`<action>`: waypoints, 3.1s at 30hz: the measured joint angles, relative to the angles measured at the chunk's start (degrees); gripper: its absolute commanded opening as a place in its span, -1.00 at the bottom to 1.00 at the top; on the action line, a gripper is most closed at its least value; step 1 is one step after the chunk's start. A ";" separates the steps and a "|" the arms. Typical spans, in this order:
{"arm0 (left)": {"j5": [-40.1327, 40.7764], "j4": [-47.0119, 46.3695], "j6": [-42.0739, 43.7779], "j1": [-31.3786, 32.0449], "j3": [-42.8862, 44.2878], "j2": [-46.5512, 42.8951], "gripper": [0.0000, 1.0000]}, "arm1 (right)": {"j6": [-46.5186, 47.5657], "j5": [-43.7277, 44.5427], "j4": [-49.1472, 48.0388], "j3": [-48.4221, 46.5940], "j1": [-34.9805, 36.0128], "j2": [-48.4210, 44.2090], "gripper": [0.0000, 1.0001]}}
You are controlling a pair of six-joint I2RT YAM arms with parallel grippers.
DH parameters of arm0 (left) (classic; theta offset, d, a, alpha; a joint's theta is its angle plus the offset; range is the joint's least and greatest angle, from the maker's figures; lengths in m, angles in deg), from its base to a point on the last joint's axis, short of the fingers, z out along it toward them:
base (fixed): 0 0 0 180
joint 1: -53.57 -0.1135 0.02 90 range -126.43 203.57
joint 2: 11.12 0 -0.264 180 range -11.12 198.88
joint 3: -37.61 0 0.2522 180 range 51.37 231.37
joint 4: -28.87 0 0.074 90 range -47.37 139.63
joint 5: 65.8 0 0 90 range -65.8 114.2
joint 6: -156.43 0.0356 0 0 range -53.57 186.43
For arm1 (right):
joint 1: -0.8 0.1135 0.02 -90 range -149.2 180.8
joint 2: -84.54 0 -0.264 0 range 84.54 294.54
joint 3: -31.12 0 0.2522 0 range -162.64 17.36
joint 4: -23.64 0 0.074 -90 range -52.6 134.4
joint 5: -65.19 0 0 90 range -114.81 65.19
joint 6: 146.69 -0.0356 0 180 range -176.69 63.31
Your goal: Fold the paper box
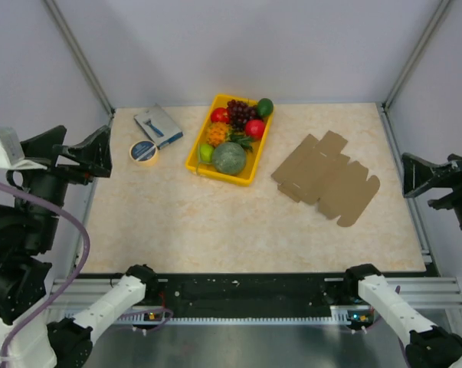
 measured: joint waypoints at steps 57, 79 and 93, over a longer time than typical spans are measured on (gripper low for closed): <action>1.62 -21.07 -62.10 29.20 -17.35 65.46 -1.00 | -10.45 -18.21 -5.40 34.40 0.00 -14.12 0.93; -14.27 -6.45 5.84 28.28 -36.48 10.56 -1.00 | 25.97 -52.65 -21.55 37.22 3.39 17.35 0.61; -20.26 -1.25 11.26 27.69 -33.46 9.25 -1.00 | 42.58 -52.46 -26.36 36.44 12.02 24.09 0.27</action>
